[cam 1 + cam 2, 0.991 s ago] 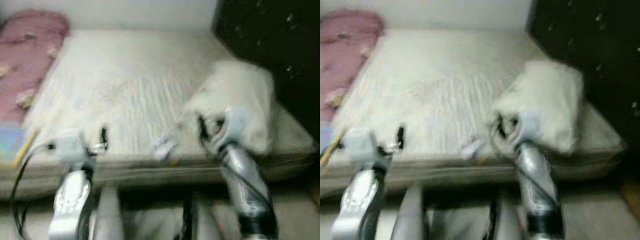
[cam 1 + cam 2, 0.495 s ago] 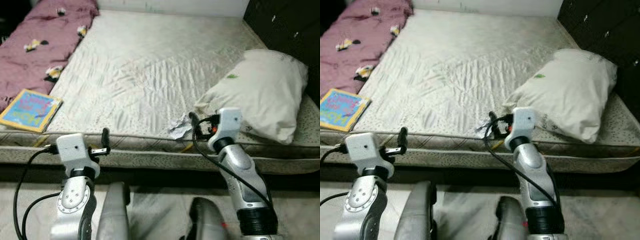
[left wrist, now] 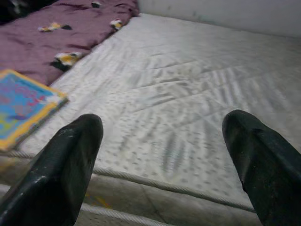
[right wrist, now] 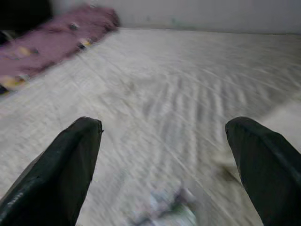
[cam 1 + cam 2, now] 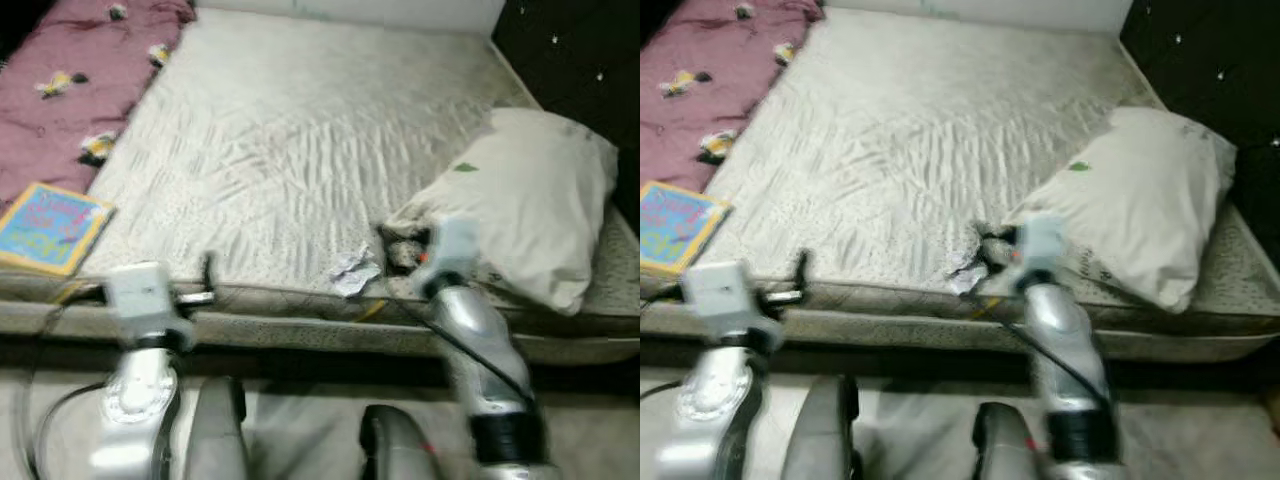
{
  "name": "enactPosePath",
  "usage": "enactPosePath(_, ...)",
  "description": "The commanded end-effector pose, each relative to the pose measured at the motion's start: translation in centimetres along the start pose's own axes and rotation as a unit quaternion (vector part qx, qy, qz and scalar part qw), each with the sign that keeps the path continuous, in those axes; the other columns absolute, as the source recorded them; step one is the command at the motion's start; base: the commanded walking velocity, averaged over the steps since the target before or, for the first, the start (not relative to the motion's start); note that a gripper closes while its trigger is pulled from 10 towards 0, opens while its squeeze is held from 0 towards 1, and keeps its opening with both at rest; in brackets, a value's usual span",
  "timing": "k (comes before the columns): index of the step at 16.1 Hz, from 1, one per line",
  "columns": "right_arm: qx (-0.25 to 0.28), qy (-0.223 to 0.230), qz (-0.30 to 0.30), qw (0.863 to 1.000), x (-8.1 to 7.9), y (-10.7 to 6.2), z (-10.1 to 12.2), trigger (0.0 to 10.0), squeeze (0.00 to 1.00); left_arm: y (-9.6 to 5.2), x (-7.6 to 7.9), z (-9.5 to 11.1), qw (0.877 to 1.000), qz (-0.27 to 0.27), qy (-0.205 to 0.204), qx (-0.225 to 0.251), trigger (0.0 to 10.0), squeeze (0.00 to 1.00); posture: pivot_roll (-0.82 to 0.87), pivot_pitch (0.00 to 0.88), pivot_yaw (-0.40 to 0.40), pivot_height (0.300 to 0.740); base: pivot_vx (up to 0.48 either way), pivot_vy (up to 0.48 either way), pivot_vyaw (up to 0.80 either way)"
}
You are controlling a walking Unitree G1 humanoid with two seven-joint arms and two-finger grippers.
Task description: Clean up the room
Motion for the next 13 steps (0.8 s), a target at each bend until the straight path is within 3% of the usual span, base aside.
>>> enactPosePath(1, -0.011, -0.007, -0.020, 1.000, 1.5, -0.5, -0.7, 10.0, 0.00, 0.2, 1.3, 0.0, 1.000, -0.018, -0.013, 0.001, 10.0, 0.00, 0.04, 0.052, -0.078, 0.593, 0.386, 0.000, 0.00)
enactPosePath(4, -0.015, -0.004, -0.018, 1.000, 1.5, -0.4, -0.8, 10.0, 0.00, 0.0, 1.1, 0.0, 1.000, -0.014, -0.014, 0.001, 10.0, 0.00, 0.05, 0.050, -0.083, 0.593, 0.381, 0.000, 0.00)
enactPosePath(6, -0.030, 0.000, 0.005, 1.000, 0.5, -0.5, -1.4, 10.0, 0.00, -0.5, 0.9, 0.0, 1.000, -0.007, -0.017, 0.001, 10.0, 0.00, 0.06, 0.071, -0.087, 0.593, 0.480, 0.000, 0.00)
enactPosePath(13, -0.075, 0.037, 0.080, 0.993, -2.4, -1.3, -2.6, 10.0, 0.00, -2.3, 0.8, 0.1, 0.999, 0.001, -0.023, -0.026, 10.0, 0.00, 0.08, 0.173, -0.070, 0.583, 0.000, 0.000, 0.00)
Point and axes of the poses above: a point about 5 cm out from each wrist's last joint towards the gripper, its own y axis pointing out of the wrist towards the gripper, its own z axis along the axis of the wrist's last joint, x = y × z, the point moved 3 cm from there along y, pointing out of the wrist towards the gripper, and after that the axes turned 13 degrees about -y, right-handed, at the moved point
